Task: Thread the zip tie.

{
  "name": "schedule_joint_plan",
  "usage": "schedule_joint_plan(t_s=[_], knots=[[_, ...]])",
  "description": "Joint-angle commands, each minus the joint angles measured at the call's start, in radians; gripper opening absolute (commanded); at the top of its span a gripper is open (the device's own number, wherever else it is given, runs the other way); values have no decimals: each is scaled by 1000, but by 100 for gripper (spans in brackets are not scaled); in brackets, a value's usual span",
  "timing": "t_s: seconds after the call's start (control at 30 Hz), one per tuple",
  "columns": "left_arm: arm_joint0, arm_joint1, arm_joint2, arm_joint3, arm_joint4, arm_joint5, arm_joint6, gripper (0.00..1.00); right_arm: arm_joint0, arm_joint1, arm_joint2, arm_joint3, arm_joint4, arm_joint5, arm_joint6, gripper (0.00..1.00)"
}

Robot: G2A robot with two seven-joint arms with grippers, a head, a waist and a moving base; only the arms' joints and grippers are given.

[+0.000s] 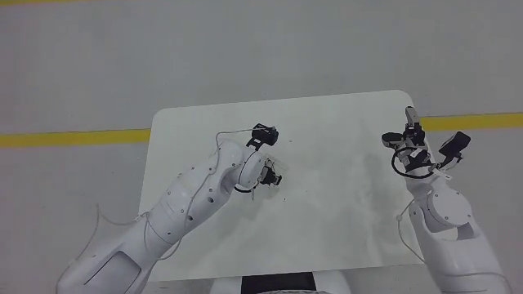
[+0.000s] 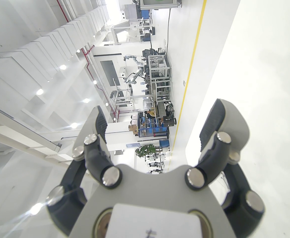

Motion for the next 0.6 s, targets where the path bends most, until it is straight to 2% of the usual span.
schedule_joint_plan(t_s=[0.0,0.03,0.1,0.2,0.23,0.37,0.57], knots=[[13,-1,-10,7,-22,0,24,100,0,0,0,0,0,0,0,100],[24,-3,-18,4,-29,0,45,100,0,0,0,0,0,0,0,100],[28,-9,-28,11,4,0,28,100,0,0,0,0,0,0,0,100],[41,-29,-59,9,31,0,0,100,0,0,0,0,0,0,0,100],[50,-38,-66,4,45,0,0,100,0,0,0,0,0,0,0,100],[73,-71,-100,26,85,0,0,100,0,0,0,0,0,0,0,100],[86,-123,-132,67,126,0,0,100,0,0,0,0,0,0,0,100]])
